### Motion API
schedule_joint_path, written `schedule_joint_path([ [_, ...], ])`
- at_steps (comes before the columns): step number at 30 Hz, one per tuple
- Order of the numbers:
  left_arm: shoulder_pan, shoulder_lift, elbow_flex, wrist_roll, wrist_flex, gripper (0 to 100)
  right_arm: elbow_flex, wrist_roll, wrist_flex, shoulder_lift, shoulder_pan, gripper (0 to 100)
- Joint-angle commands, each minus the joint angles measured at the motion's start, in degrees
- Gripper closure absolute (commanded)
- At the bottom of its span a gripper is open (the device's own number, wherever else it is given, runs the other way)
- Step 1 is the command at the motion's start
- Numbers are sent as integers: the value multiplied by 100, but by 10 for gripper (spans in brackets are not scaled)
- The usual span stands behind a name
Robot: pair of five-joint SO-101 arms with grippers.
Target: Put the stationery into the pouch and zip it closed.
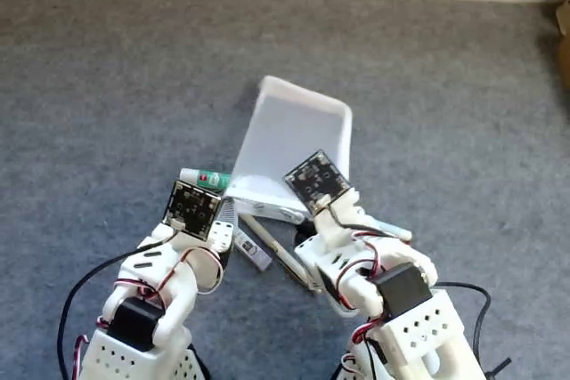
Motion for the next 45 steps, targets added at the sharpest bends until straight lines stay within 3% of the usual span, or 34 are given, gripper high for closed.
schedule_joint_path([
  [1,-400,-40,-338,53,-97,993,-127,-62,66,-145,479,994],
  [14,-593,-40,-435,53,-97,993,-356,-70,66,-145,1613,994],
  [24,-593,-40,-409,53,-105,993,-356,-404,66,-145,2167,994],
  [31,-567,-40,-382,44,-114,993,-505,-413,136,-145,2176,994],
  [38,-549,-40,-374,53,-114,984,-1613,-229,971,-145,989,994],
  [45,-576,-31,-268,536,-114,833,-2396,53,1736,-145,57,994],
])
